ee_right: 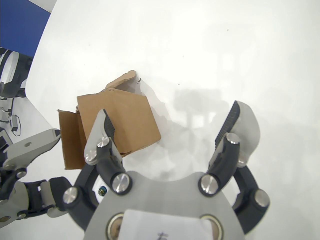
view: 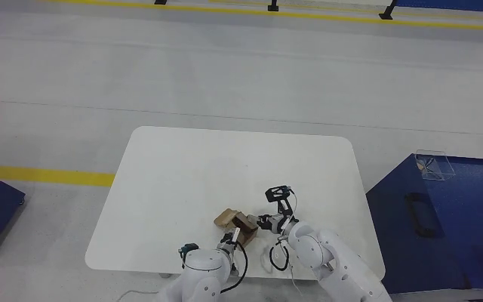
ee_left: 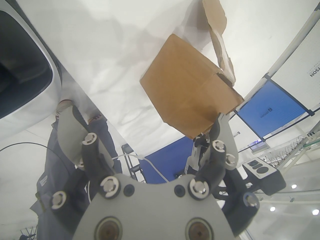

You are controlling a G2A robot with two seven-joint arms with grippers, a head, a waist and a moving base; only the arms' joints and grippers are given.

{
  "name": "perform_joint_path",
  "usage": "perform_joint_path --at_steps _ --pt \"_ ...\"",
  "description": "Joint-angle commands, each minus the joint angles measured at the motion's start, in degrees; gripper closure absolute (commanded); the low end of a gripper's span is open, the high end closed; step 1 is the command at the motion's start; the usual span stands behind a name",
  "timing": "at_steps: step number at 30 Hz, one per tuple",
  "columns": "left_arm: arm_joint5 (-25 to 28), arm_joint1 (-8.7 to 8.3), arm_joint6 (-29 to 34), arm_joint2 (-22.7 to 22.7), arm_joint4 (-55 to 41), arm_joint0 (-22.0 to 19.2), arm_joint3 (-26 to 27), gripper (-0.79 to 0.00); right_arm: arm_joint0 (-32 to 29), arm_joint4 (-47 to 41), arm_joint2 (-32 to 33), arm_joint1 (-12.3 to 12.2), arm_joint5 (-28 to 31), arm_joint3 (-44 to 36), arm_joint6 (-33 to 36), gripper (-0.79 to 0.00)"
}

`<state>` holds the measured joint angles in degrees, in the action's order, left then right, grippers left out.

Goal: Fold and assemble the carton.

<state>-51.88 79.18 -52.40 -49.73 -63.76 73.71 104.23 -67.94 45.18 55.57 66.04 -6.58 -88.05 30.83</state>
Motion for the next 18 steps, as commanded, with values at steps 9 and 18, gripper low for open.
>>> perform_joint_path --at_steps 9,18 --pt "1.89 1.50 -1.90 2.60 -3.17 -3.78 -7.49 -0.785 1.86 0.95 -1.53 1.03 0.96 2.59 -0.60 -0.785" --pt "4.44 1.40 -4.44 2.96 -3.67 -1.54 -0.85 -0.785 -1.08 1.76 5.04 -0.12 4.45 -1.99 -3.99 -0.785"
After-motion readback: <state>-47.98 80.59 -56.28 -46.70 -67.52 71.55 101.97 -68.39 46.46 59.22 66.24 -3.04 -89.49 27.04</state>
